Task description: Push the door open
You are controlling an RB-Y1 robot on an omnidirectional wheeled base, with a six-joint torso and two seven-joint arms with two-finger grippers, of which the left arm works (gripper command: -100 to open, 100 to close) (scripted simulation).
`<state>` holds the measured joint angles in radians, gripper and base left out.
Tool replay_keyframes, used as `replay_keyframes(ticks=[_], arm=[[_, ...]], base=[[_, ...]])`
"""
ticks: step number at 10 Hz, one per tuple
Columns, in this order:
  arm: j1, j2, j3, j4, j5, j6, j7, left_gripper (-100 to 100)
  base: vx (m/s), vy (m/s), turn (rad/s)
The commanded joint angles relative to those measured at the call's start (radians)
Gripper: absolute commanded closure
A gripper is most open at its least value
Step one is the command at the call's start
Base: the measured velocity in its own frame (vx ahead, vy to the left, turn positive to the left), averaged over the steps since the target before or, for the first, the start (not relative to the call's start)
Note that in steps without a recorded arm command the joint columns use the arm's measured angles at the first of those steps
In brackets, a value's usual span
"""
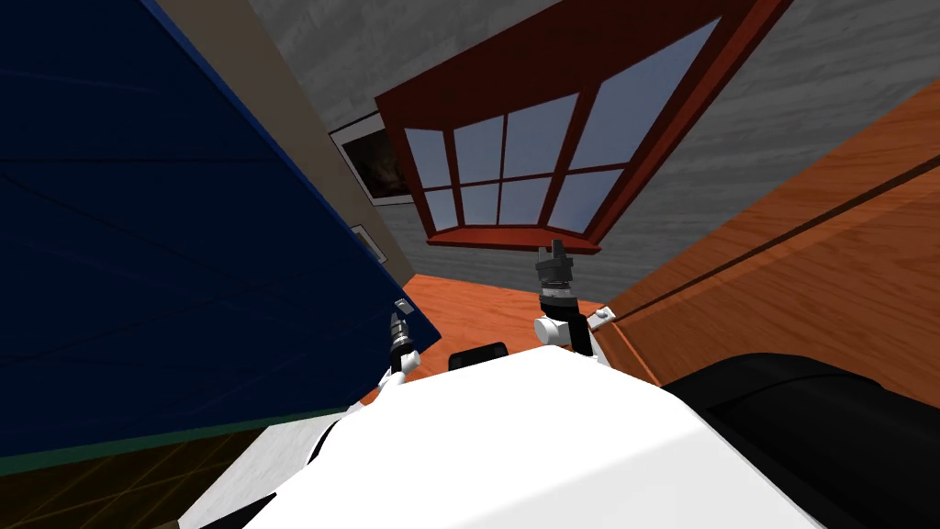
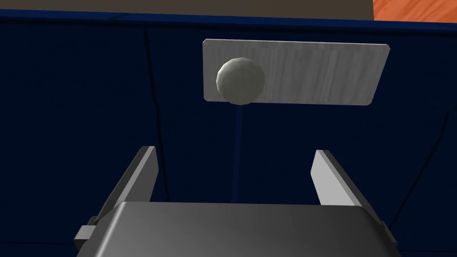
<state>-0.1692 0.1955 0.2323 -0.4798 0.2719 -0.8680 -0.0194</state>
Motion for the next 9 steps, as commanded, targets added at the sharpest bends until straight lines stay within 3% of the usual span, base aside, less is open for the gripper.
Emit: replay_keyframes(ticks=[1,2,4,7,9], arm=[[0.011,-0.003,0.001,-0.028,0.000,0.016,-0.005,-100],[-0.002,-0.023,-0.002,-0.040,-0.003,0.027,-0.026,-100],[-0.011,-0.037,-0.003,-0.048,-0.005,0.035,-0.041,-100],[-0.016,-0.035,-0.003,-0.037,-0.005,0.027,-0.038,-100],[-0.012,-0.036,0.000,-0.037,-0.003,0.021,-0.041,-100]], base=[[-0.002,-0.007,-0.001],[-0.100,-0.074,0.133],[-0.161,-0.109,0.097],[-0.057,-0.023,0.001],[0.170,0.068,-0.032]])
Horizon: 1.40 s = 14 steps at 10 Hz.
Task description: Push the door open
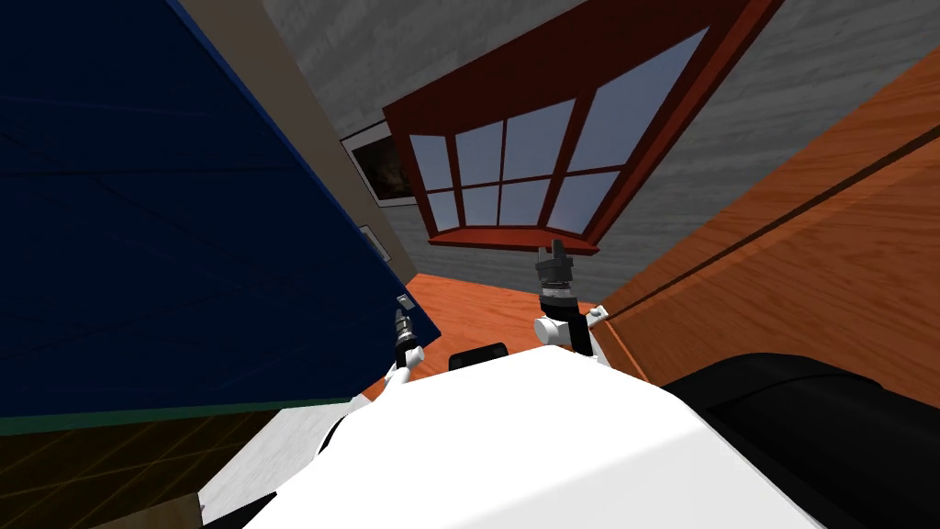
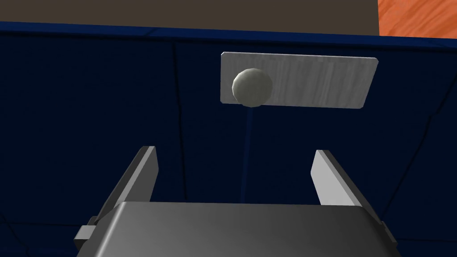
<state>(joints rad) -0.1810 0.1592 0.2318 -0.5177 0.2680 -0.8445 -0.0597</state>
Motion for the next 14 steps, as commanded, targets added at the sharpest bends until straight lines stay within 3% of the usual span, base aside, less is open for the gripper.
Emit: replay_keyframes(ticks=[1,6,7,12,14], arm=[[0.001,0.000,0.002,0.002,0.001,-0.006,-0.001,-100],[0.005,-0.001,0.008,0.005,0.004,-0.020,-0.003,-100],[0.005,-0.001,0.008,0.005,0.004,-0.020,-0.003,100],[0.005,-0.001,0.008,0.005,0.004,-0.020,-0.003,100],[0.006,0.004,0.026,0.010,0.017,-0.015,-0.011,100]], base=[[0.188,0.102,-0.027],[0.192,0.084,-0.024],[-0.020,-0.014,0.005],[-0.017,-0.009,-0.001],[0.167,-0.011,0.038]])
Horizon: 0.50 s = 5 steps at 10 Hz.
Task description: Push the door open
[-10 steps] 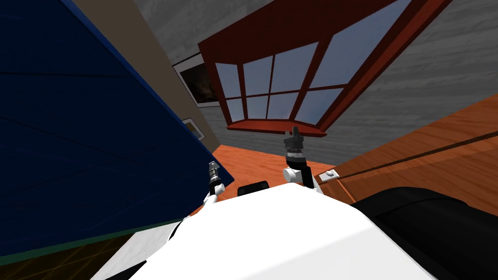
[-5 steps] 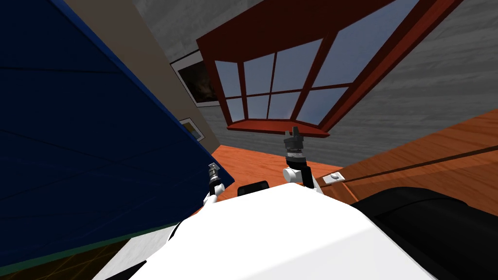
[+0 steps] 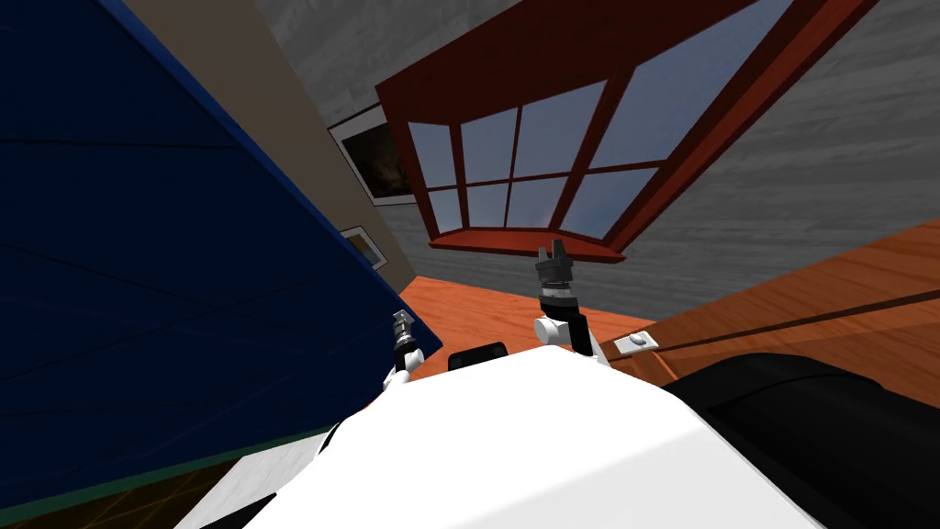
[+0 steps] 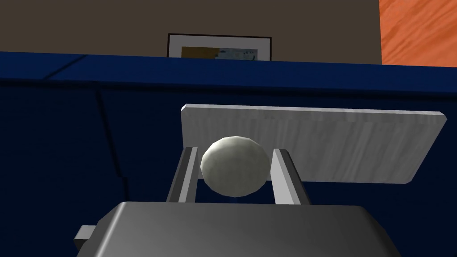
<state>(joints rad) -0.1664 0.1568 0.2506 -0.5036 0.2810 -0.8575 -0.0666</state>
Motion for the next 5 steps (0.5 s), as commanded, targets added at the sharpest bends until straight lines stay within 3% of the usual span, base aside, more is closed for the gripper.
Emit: replay_keyframes(ticks=[1,5], arm=[[-0.009,0.010,0.020,-0.002,0.013,-0.001,-0.009,100],[-0.009,0.024,0.064,0.004,0.044,0.004,-0.027,100]], base=[[0.209,0.015,0.054],[0.232,0.021,0.036]])
